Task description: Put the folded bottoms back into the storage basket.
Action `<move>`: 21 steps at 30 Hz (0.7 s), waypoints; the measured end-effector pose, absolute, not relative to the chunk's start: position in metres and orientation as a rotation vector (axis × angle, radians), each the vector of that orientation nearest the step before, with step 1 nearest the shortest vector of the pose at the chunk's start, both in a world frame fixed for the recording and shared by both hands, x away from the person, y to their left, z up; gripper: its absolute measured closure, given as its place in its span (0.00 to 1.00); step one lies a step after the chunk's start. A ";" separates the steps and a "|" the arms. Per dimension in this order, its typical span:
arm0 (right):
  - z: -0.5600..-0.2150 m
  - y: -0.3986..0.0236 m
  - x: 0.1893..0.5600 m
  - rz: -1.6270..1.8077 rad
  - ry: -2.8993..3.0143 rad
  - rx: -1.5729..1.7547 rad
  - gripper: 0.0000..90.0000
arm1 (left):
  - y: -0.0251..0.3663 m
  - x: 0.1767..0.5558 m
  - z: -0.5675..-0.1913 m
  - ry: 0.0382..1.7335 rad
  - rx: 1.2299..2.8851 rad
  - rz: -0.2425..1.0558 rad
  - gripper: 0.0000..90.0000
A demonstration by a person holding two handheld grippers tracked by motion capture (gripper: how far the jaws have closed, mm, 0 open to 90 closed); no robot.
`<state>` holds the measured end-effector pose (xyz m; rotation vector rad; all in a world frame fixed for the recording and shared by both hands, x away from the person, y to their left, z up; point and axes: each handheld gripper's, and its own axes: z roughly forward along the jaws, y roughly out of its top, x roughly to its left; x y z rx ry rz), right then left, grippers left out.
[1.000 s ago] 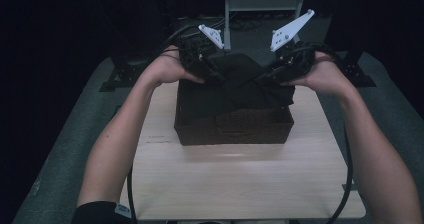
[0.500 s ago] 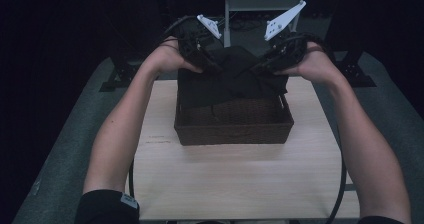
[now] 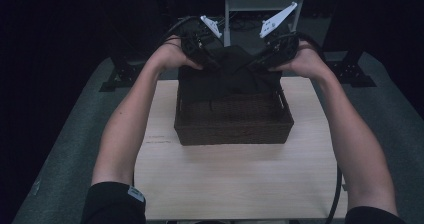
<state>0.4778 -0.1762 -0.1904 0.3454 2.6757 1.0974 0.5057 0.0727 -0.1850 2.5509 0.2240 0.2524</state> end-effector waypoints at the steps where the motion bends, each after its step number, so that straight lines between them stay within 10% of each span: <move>1: -0.192 -0.177 0.480 1.099 2.677 0.348 0.80 | 0.073 0.506 -0.185 0.224 2.551 0.252 0.80; 21: -0.212 -0.180 0.504 1.064 2.703 0.391 0.80 | 0.065 0.530 -0.211 0.247 2.556 0.246 0.81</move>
